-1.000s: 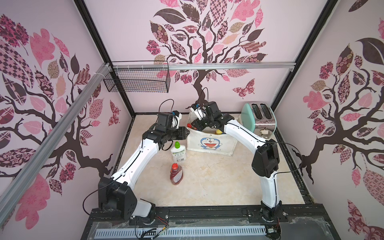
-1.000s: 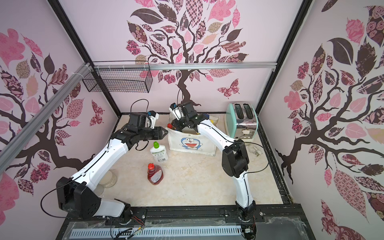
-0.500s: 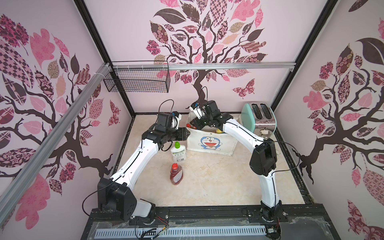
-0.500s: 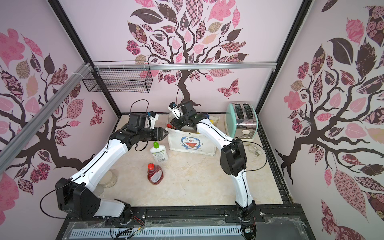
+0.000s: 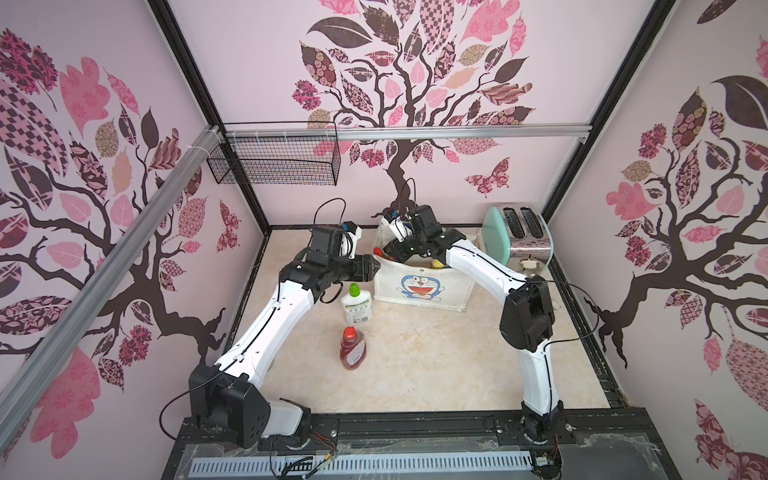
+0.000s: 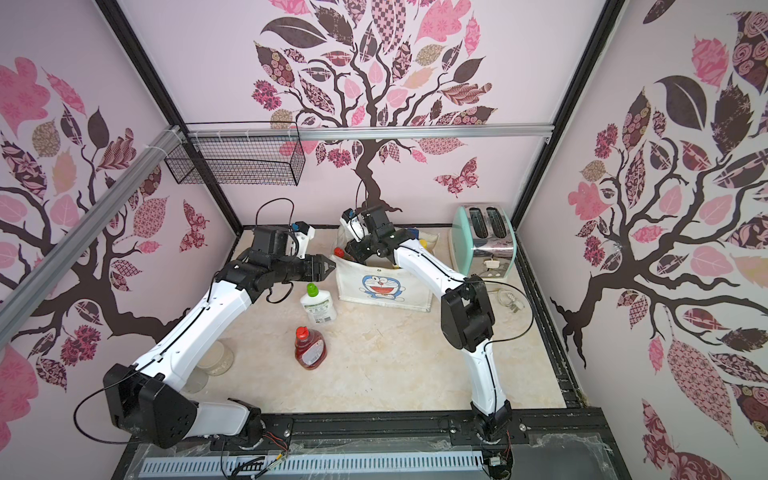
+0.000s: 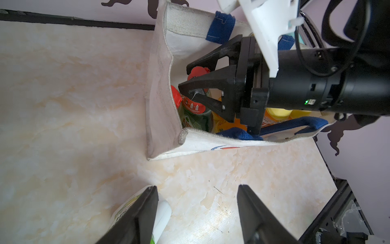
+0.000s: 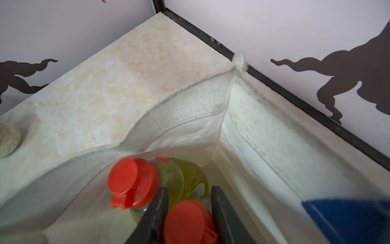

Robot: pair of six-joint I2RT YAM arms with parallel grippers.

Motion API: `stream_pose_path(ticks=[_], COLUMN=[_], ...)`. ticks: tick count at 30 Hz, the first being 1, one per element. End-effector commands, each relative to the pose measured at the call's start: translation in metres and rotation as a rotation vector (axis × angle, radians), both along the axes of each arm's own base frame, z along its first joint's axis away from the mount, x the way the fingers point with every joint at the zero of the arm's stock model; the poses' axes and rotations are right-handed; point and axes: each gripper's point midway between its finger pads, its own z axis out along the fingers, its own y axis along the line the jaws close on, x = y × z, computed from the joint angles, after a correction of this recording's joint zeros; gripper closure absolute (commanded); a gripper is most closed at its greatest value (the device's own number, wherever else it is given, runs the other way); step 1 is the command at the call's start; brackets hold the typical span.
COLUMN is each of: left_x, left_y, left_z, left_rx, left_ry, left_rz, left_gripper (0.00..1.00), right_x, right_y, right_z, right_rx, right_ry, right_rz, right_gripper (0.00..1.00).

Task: Pack dish soap into the shopping bag
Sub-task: Place the bottle of dish soap in the shopping bag.

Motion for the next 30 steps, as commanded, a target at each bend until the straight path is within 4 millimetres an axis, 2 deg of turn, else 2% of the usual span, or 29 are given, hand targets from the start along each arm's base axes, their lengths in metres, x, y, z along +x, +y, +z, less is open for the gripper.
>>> stream_pose_path(ticks=[1, 4, 9, 18, 24, 30], left_x=[-0.003, -0.004, -0.005, -0.005, -0.005, -0.004], left_y=[0.002, 0.003, 0.007, 0.013, 0.017, 0.023], left_z=[0.019, 0.022, 0.02, 0.021, 0.027, 0.034], left_rx=[0.003, 0.006, 0.013, 0.014, 0.01, -0.015], left_ry=[-0.052, -0.059, -0.055, -0.057, -0.069, -0.074], left_rz=[-0.012, -0.01, -0.004, 0.009, 0.017, 0.026], left_gripper=[0.34, 0.34, 0.33, 0.33, 0.32, 0.3], right_x=[-0.006, -0.006, -0.007, -0.009, -0.011, -0.02], right_y=[0.019, 0.018, 0.017, 0.014, 0.01, 0.005], right_z=[0.05, 0.052, 0.057, 0.069, 0.091, 0.117], right_rx=[0.118, 0.116, 0.111, 0.108, 0.121, 0.142], right_ry=[-0.091, -0.092, -0.096, -0.106, -0.114, -0.122], right_rz=[0.048, 0.046, 0.042, 0.036, 0.021, 0.018], right_gripper=[0.64, 0.61, 0.47, 0.44, 0.4, 0.33])
